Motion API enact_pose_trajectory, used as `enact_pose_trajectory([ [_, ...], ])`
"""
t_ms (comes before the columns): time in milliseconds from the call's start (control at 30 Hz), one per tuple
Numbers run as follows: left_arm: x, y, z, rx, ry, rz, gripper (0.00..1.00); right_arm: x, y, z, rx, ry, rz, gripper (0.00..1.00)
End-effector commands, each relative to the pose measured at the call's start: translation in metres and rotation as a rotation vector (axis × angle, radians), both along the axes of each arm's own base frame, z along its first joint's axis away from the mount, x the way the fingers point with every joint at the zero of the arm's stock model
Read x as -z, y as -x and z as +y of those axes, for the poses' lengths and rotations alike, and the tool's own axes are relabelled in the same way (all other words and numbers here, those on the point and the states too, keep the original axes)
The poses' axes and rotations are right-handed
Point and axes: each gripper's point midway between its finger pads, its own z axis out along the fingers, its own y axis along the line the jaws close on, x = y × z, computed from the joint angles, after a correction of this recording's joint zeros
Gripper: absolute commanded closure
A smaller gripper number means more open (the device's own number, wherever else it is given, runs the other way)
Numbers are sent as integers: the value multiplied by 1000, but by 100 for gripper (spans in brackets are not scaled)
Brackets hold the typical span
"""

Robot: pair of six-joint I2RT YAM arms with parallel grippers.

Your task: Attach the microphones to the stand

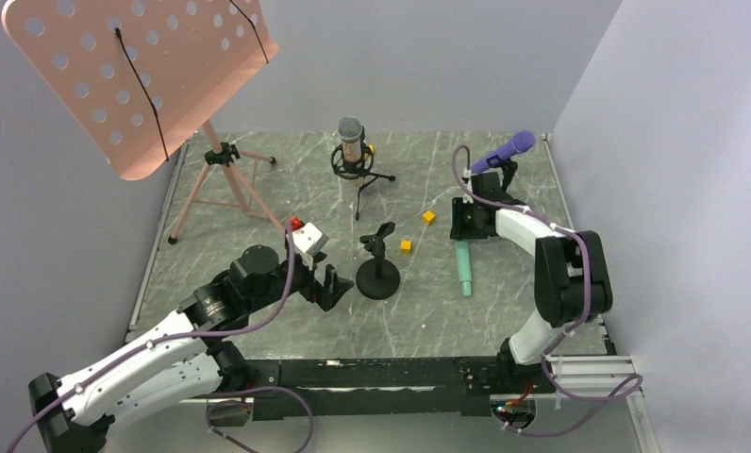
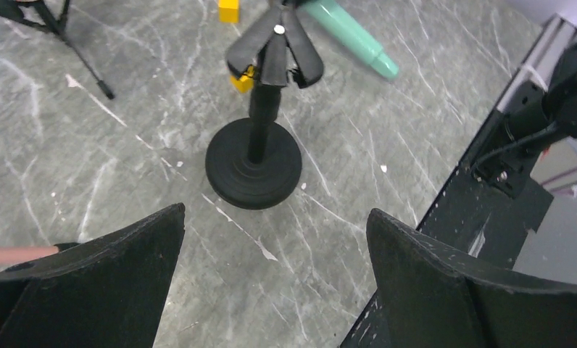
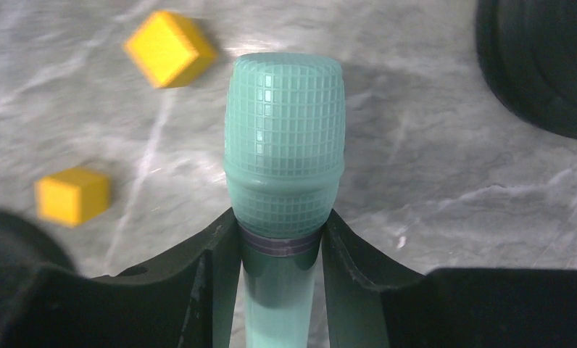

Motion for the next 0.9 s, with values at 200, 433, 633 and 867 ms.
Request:
enact_pose_trajectory([
  [200, -33, -1, -31, 230, -5, -289, 1, -134, 49, 75, -673, -391, -374, 92],
  [433, -40, -20, -48, 220, 46, -445, 1, -163, 79, 85, -852, -521, -442, 93],
  [633, -41, -37, -59, 186, 49, -474, 1, -165, 84, 87, -873, -549, -432, 94],
  [867, -36, -51, -61, 138, 50, -532, 1, -171, 89, 88, -901, -567, -447, 94],
])
